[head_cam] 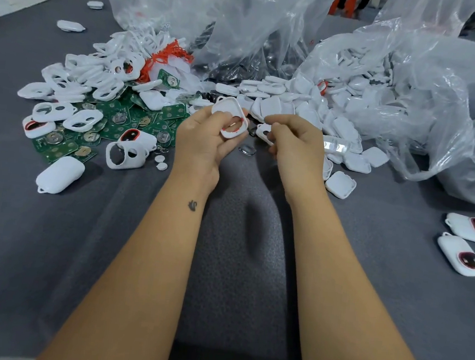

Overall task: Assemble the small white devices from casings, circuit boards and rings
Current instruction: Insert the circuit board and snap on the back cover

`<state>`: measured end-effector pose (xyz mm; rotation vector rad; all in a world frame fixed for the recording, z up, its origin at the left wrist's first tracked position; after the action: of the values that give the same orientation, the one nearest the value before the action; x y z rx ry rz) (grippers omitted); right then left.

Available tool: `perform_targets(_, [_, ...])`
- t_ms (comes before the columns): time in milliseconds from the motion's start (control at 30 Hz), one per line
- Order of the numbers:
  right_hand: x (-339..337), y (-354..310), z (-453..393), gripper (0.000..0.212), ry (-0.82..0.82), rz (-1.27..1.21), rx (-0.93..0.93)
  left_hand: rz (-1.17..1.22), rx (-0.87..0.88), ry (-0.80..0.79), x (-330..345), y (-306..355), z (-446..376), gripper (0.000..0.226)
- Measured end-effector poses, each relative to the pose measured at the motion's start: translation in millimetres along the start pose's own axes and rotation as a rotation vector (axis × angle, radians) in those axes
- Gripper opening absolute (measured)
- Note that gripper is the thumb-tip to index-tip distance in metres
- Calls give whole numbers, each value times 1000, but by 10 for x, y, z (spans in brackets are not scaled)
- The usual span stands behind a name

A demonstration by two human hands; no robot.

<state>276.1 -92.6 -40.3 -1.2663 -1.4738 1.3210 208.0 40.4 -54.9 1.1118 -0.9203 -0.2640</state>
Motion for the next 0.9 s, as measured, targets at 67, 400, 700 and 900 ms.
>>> perform_targets(67, [30,13,8,24,-15,141,-38,8,8,14,-7,3,-1,19])
perform_targets(400, [242,71,68,25,-252,758,-209,71,29,67,-87,16,-43,21])
perform_targets(700, [185,32,78,32,-194,630,-183,109,14,28,-64,-18,-54,20])
perform_targets(900, [139,44,53,11,-113,634,-162,180,-6,47,-63,-12,-44,23])
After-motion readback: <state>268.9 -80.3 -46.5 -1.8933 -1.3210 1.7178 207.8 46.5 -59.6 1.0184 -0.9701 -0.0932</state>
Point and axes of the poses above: each hand's wrist, its own z-axis away from the middle knuckle, its own x-axis out of the palm, y = z × x, the point moved 6 cm from there along -z, towards the middle knuckle, and after that the axes turned 2 degrees about -z, right-handed, at the moved point
